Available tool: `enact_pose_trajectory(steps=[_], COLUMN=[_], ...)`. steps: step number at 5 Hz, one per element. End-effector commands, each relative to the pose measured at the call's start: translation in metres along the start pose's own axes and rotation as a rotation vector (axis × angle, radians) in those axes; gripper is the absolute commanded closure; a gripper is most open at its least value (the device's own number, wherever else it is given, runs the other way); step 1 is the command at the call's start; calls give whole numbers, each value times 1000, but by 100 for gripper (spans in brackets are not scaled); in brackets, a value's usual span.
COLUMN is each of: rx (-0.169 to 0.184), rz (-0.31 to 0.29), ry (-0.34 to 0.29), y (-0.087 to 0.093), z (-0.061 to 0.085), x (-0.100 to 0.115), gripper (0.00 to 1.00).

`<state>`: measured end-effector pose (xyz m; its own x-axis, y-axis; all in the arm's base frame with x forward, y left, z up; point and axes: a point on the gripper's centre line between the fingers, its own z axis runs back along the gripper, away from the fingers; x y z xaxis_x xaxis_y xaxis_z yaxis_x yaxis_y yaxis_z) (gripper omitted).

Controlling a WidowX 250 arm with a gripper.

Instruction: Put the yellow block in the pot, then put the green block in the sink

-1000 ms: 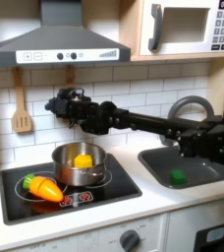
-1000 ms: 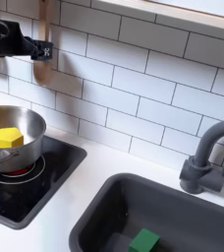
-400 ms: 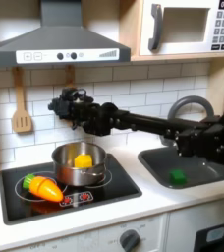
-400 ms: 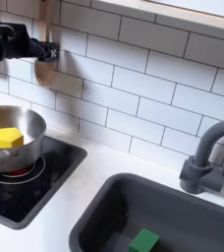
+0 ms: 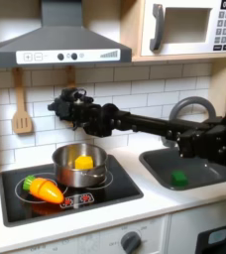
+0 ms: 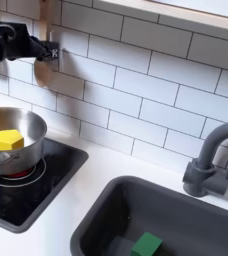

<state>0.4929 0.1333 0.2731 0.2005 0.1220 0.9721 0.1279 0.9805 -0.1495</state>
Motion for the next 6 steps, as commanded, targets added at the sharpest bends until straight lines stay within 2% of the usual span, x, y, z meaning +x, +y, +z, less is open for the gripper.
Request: enact_pose_trajectory(steps=[1, 3, 6], rx=[-6, -22, -35], rz=[-10, -11, -13], ry=[-12, -16, -7], y=[-5, -10, -18], z=[-1, -2, 18], x=[2, 2, -2], gripper=[100, 100, 100])
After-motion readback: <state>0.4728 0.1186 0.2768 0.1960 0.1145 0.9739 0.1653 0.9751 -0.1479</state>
